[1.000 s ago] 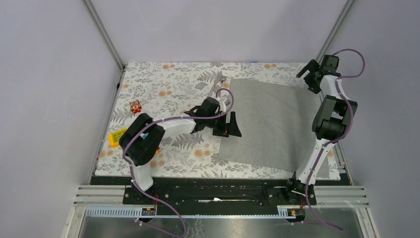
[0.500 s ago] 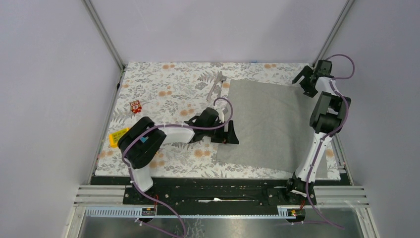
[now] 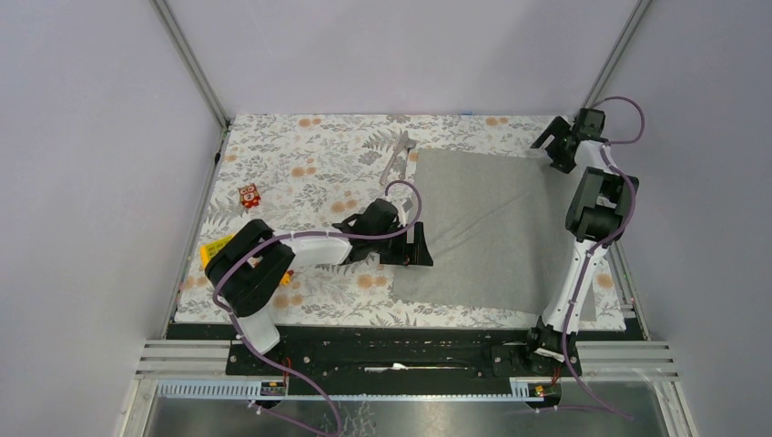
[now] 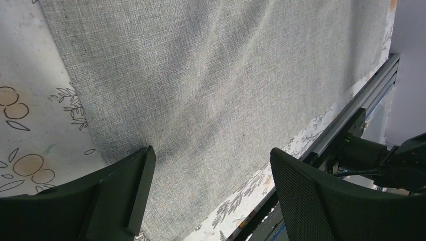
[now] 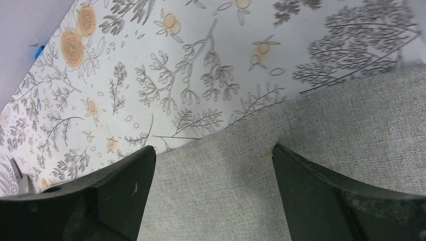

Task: Fold the napkin into a case and place the utensils inside
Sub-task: Smooth out the crumpled napkin at the center of the board.

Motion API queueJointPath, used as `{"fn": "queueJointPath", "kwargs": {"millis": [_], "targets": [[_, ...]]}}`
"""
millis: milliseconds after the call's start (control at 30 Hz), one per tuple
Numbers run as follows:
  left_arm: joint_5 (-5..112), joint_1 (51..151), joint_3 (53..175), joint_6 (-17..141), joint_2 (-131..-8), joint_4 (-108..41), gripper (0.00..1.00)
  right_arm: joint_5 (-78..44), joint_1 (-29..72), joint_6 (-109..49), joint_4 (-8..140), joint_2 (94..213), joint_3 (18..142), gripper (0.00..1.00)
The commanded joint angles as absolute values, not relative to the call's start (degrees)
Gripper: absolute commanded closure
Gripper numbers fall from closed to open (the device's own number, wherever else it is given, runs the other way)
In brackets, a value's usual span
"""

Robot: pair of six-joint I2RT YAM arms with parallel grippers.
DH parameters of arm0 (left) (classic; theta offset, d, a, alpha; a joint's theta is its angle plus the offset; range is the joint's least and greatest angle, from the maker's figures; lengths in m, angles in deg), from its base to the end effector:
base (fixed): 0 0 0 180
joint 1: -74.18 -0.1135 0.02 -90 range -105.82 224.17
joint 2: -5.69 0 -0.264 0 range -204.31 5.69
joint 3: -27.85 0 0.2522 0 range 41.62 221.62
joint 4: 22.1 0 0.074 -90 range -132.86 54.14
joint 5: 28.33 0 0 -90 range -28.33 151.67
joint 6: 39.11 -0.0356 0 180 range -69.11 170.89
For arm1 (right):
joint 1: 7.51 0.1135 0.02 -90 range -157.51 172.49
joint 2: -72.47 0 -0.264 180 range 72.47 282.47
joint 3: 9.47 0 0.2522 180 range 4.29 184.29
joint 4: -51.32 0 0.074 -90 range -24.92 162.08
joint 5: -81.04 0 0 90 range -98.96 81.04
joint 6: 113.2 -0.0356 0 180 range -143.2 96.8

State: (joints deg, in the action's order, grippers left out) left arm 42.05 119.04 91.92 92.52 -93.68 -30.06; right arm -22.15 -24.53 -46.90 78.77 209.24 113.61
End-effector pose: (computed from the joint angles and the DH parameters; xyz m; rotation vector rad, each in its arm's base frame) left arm 0.2376 -0.2533 0.1545 0.2633 2.5530 -1.0801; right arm 0.5180 -0.1501 0.1631 0.6821 2.1828 0.3240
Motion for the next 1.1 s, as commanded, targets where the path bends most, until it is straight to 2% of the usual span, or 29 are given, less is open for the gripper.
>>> {"fn": "queueJointPath", "kwargs": {"millis": [0,300,567,700,1067], "targets": [[41.19,118.64,96.99,92.28,-91.92,-33.24,0.09,-22.59,-20.80,-45.96,84.07,209.73,116.04,0.06],[40.85,115.74,96.62,95.70,-80.66,-32.34,0.05,-20.51,-10.34,-50.67,79.89,193.59,105.00,0.01],[43.08,111.67,92.34,95.80,-69.88,-34.88,0.01,-24.88,0.27,-58.24,73.64,197.81,104.36,0.03],[43.21,110.03,91.89,94.35,-67.01,-37.66,0.01,-21.72,2.99,-58.57,73.60,200.66,107.29,0.04],[40.25,107.11,91.58,92.35,-67.76,-36.78,0.01,-23.69,6.13,-59.12,74.41,210.27,116.63,0.05]]}}
